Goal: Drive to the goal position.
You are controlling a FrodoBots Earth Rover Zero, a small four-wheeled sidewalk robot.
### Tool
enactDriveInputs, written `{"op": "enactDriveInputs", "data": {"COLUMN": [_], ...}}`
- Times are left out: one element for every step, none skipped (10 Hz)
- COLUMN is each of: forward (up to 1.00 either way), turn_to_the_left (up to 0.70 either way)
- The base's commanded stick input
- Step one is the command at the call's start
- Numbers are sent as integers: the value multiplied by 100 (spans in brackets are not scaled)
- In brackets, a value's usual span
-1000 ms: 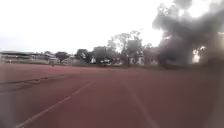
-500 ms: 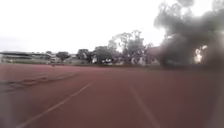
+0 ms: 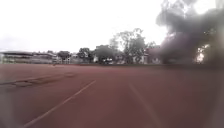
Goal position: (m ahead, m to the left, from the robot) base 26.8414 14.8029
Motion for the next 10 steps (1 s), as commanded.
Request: {"op": "enactDriveInputs", "data": {"forward": [70,70,70,70,70,70,70,70,70,70], "turn_to_the_left": [0,0,0,0,0,0,0,0,0,0]}}
